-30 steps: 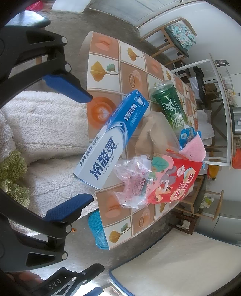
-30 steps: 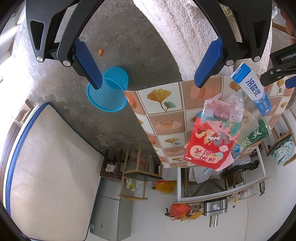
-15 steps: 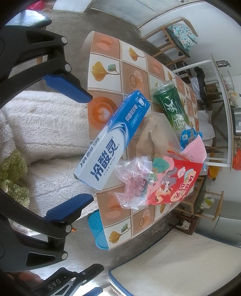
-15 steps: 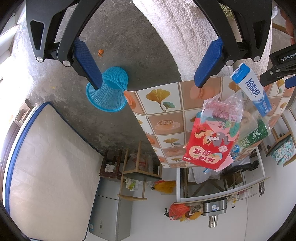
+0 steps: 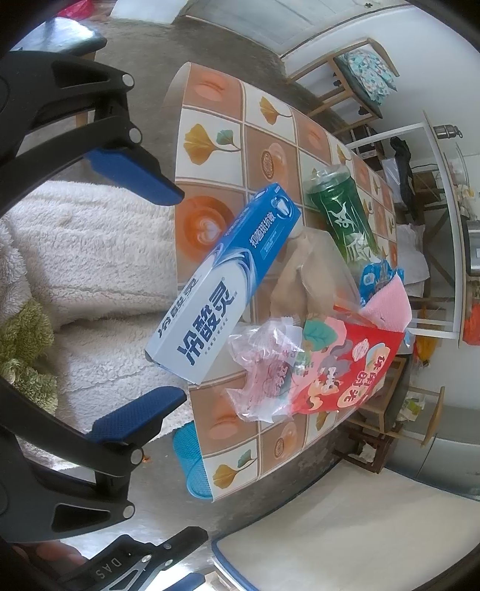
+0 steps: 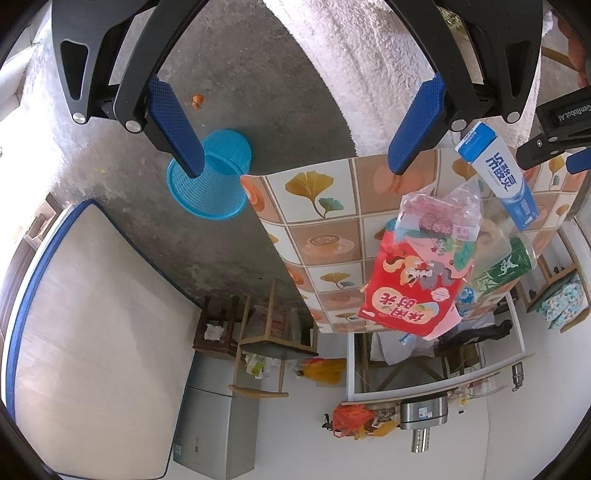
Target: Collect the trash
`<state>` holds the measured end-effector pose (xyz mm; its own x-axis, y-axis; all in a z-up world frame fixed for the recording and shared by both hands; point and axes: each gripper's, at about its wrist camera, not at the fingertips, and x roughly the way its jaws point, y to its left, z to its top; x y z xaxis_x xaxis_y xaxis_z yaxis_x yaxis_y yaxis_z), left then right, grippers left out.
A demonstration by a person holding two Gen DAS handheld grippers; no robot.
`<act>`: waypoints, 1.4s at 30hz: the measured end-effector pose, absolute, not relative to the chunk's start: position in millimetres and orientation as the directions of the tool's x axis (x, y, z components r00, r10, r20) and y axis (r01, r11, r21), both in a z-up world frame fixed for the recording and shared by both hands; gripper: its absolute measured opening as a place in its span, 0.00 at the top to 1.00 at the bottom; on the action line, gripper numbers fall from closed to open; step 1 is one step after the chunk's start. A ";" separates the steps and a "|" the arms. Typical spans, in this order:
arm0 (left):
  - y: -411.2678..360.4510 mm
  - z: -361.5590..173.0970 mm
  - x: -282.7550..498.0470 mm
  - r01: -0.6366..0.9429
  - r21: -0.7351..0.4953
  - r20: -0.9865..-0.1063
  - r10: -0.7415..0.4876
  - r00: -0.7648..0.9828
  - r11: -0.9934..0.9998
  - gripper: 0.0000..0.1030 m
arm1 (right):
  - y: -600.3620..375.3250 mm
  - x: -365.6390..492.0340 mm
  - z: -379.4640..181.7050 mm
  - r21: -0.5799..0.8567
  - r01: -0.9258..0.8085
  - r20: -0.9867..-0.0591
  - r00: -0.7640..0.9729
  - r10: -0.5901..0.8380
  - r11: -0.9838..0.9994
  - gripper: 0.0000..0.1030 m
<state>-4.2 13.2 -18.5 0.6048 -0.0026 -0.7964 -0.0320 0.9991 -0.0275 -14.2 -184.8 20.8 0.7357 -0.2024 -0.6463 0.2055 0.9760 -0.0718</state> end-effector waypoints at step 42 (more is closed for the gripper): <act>99.0 -51.4 14.6 -0.020 -0.488 -0.654 -0.350 0.671 0.873 0.08 | -167.2 59.2 14.9 0.033 -0.014 -0.615 0.788 0.031 0.999 0.06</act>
